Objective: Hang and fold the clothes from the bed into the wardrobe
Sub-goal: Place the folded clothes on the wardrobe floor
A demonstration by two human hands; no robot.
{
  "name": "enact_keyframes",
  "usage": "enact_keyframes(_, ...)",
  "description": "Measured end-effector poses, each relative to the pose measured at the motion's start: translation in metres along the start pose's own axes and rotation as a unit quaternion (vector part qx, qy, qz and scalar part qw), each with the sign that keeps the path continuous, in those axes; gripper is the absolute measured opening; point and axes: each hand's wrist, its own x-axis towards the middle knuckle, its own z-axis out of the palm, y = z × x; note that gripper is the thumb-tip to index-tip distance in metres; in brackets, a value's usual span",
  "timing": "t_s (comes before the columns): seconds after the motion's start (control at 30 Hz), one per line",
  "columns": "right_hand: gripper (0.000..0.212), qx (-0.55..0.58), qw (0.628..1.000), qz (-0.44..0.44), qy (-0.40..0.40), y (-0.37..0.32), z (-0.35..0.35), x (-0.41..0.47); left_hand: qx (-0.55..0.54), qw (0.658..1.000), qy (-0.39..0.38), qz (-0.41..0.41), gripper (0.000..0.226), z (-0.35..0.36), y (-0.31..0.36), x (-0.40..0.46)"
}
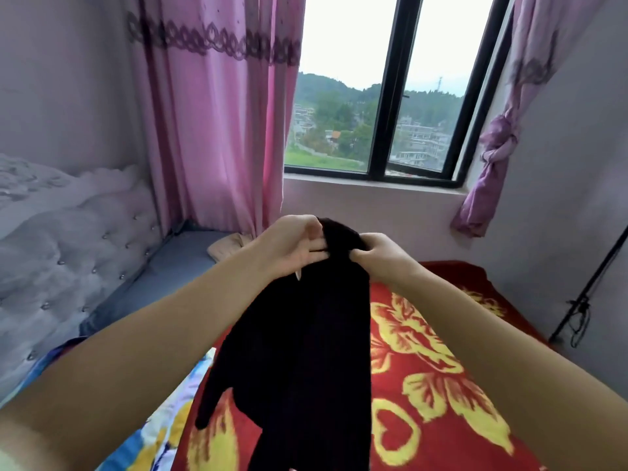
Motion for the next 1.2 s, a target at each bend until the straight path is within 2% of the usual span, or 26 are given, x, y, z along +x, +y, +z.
enact_keyframes(0.03,0.018,0.0,1.0,-0.013,0.025,0.001,-0.003,0.002,0.095,0.994,0.01,0.061,0.026,-0.009,-0.004,0.001)
enact_keyframes(0.07,0.02,0.019,0.999,-0.027,0.038,-0.001,-0.007,0.003,0.192,0.971,0.048,0.135,0.023,-0.019,-0.009,0.0)
enact_keyframes(0.1,0.022,0.051,0.997,-0.04,0.042,-0.006,-0.009,0.005,0.292,0.928,0.096,0.21,0.02,-0.031,-0.016,0.0)
enact_keyframes(0.13,0.022,0.08,0.995,-0.053,0.04,-0.01,-0.012,0.006,0.393,0.87,0.148,0.258,0.032,-0.042,-0.027,0.001)
enact_keyframes(0.17,0.022,0.102,0.992,-0.064,0.037,-0.015,-0.016,0.007,0.479,0.818,0.173,0.267,0.05,-0.052,-0.041,0.001)
enact_keyframes(0.2,0.022,0.112,0.99,-0.078,0.034,-0.019,-0.019,0.009,0.536,0.795,0.156,0.236,0.059,-0.061,-0.056,0.001)
enact_keyframes(0.23,0.023,0.112,0.988,-0.095,0.034,-0.023,-0.022,0.011,0.542,0.812,0.116,0.184,0.054,-0.066,-0.068,-0.001)
enact_keyframes(0.27,0.023,0.103,0.987,-0.115,0.042,-0.026,-0.024,0.015,0.524,0.84,0.071,0.12,0.04,-0.069,-0.078,-0.003)
enact_keyframes(0.3,0.022,0.084,0.986,-0.132,0.06,-0.026,-0.027,0.018,0.51,0.854,0.048,0.087,0.029,-0.073,-0.084,-0.003)
enact_keyframes(0.4,0.015,-0.022,0.978,-0.167,0.124,-0.015,-0.042,0.029,0.45,0.884,0.099,0.079,0.02,-0.092,-0.078,-0.002)
enact_keyframes(0.43,0.016,-0.07,0.974,-0.172,0.132,-0.007,-0.051,0.031,0.403,0.903,0.121,0.08,0.025,-0.1,-0.072,-0.001)
enact_keyframes(0.5,0.019,-0.143,0.967,-0.169,0.126,0.013,-0.071,0.033,0.354,0.919,0.157,0.076,0.036,-0.118,-0.058,-0.001)
enact_keyframes(0.63,0.016,-0.192,0.966,-0.159,0.069,0.032,-0.092,0.028,0.392,0.885,0.209,0.138,0.029,-0.136,-0.033,0.0)
enact_keyframes(0.7,0.029,-0.246,0.953,-0.172,0.04,0.027,-0.092,0.021,0.396,0.869,0.237,0.179,0.029,-0.136,-0.026,0.002)
enact_keyframes(0.8,0.06,-0.362,0.906,-0.22,0.012,0.017,-0.094,0.011,0.403,0.849,0.251,0.232,0.025,-0.133,-0.016,0.0)
enact_keyframes(0.87,0.065,-0.401,0.877,-0.264,0.024,0.015,-0.101,0.006,0.431,0.833,0.243,0.247,0.024,-0.134,-0.009,0.0)
enact_keyframes(0.93,0.061,-0.403,0.859,-0.313,0.035,0.017,-0.106,0.0,0.448,0.838,0.203,0.236,0.026,-0.135,0.0,-0.006)
enact_keyframes(1.03,0.046,-0.384,0.845,-0.371,0.027,0.022,-0.108,-0.007,0.474,0.861,0.051,0.177,0.026,-0.132,0.017,-0.023)
enact_keyframes(1.1,0.045,-0.373,0.84,-0.392,0.044,0.024,-0.112,-0.009,0.497,0.855,-0.031,0.146,0.031,-0.132,0.031,-0.034)
enact_keyframes(1.2,0.04,-0.309,0.865,-0.38,0.105,0.031,-0.126,-0.004,0.522,0.842,-0.117,0.068,0.026,-0.14,0.046,-0.044)
